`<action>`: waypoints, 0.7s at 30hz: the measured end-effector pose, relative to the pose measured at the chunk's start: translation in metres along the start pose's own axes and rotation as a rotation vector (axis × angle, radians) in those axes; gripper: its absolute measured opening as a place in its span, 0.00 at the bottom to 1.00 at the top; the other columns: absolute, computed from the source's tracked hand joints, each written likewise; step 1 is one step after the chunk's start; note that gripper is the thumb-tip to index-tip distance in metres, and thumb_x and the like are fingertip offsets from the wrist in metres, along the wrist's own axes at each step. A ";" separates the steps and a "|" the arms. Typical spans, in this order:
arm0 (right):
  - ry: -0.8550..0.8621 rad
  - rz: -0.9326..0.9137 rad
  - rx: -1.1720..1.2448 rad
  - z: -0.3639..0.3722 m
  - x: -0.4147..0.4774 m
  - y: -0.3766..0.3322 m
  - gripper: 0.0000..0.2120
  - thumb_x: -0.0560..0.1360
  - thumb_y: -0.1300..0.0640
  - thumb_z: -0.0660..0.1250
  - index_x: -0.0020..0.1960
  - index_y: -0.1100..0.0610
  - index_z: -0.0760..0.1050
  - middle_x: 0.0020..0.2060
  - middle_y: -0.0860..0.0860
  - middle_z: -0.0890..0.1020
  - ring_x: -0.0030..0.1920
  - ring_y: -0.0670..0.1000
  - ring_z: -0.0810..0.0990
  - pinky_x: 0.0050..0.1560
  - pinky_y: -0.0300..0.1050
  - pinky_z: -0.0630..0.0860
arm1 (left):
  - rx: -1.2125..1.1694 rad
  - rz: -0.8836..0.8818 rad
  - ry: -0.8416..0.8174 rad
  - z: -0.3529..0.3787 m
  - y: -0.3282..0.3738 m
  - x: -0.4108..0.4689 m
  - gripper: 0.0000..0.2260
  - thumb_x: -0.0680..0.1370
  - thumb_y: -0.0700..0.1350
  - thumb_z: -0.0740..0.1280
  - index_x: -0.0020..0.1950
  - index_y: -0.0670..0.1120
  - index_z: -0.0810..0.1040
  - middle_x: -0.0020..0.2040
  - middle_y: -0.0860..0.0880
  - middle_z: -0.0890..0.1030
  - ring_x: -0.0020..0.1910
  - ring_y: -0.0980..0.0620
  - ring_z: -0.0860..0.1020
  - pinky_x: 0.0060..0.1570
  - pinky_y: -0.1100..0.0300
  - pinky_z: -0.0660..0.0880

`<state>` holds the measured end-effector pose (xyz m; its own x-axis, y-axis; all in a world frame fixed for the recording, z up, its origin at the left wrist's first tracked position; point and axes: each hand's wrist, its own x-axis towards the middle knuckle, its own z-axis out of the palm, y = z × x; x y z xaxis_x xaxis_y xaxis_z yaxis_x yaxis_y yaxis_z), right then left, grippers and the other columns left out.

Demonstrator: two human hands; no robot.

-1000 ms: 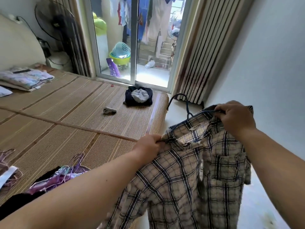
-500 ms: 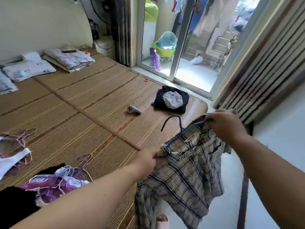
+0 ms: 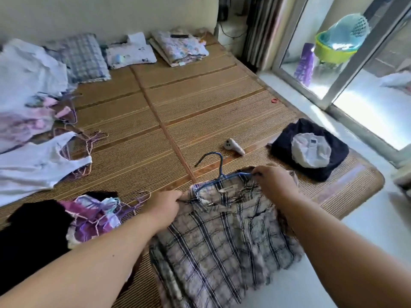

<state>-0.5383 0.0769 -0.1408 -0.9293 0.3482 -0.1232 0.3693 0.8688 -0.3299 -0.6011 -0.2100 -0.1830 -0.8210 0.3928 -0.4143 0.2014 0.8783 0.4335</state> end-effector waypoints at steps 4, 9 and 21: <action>-0.039 -0.054 0.041 0.039 0.053 -0.014 0.11 0.77 0.53 0.62 0.58 0.51 0.79 0.53 0.52 0.76 0.49 0.55 0.77 0.47 0.48 0.76 | -0.003 -0.098 0.080 0.010 -0.029 0.041 0.06 0.77 0.48 0.62 0.51 0.54 0.77 0.45 0.49 0.81 0.45 0.45 0.77 0.42 0.56 0.73; -0.169 -0.074 0.005 0.115 0.107 -0.002 0.15 0.78 0.53 0.61 0.63 0.48 0.75 0.55 0.51 0.76 0.48 0.52 0.76 0.46 0.47 0.75 | 0.059 -0.185 0.115 0.048 -0.059 0.097 0.06 0.77 0.48 0.61 0.53 0.54 0.76 0.39 0.52 0.74 0.38 0.48 0.72 0.36 0.57 0.70; -0.462 -0.129 0.065 0.215 0.115 0.016 0.35 0.76 0.55 0.66 0.77 0.47 0.52 0.77 0.49 0.42 0.68 0.54 0.70 0.64 0.49 0.71 | 0.051 -0.190 0.004 0.116 -0.079 0.152 0.29 0.78 0.49 0.64 0.76 0.56 0.55 0.77 0.46 0.54 0.73 0.43 0.59 0.68 0.50 0.64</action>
<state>-0.6412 0.0551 -0.3617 -0.8791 0.0340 -0.4754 0.2636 0.8657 -0.4255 -0.6798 -0.1876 -0.3734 -0.8488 0.2179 -0.4817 0.0694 0.9492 0.3070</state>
